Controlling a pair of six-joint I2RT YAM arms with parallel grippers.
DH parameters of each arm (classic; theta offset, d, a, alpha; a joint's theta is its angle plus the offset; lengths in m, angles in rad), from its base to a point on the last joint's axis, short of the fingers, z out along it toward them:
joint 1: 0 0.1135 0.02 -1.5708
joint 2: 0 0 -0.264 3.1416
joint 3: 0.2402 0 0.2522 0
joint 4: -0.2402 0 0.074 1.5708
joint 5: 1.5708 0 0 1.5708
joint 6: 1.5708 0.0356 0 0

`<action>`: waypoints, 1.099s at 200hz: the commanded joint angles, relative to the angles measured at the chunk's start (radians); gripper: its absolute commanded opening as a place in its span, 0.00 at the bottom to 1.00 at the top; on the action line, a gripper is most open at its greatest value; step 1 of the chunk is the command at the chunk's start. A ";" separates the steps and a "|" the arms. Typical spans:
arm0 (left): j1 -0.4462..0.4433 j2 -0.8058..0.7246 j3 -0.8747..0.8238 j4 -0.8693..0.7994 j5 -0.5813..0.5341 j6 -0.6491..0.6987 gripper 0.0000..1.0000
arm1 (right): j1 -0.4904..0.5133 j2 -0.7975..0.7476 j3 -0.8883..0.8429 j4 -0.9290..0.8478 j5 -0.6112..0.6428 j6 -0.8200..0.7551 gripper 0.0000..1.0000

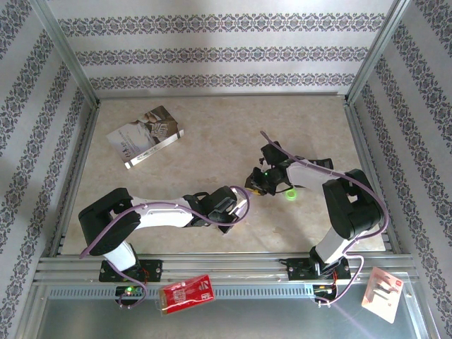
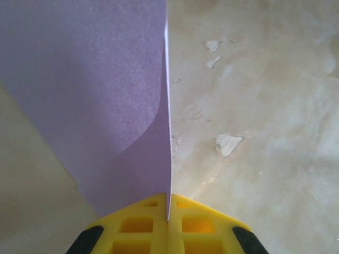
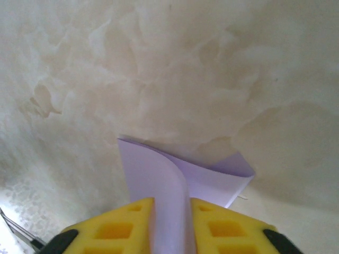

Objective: Fold a paper plane with a square sheet of paper (pick it up from the middle)
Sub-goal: Fold the wing for the fifth time at the center of the table.

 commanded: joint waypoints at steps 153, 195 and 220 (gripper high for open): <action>0.080 0.110 -0.062 0.383 0.416 -0.414 0.00 | -0.144 -0.375 -0.110 -0.264 0.011 -0.257 0.38; 0.089 0.145 -0.067 0.431 0.454 -0.439 0.00 | -0.119 -0.419 -0.203 -0.227 0.012 -0.252 0.38; 0.094 0.164 -0.075 0.454 0.476 -0.453 0.00 | -0.117 -0.431 -0.229 -0.231 0.030 -0.257 0.37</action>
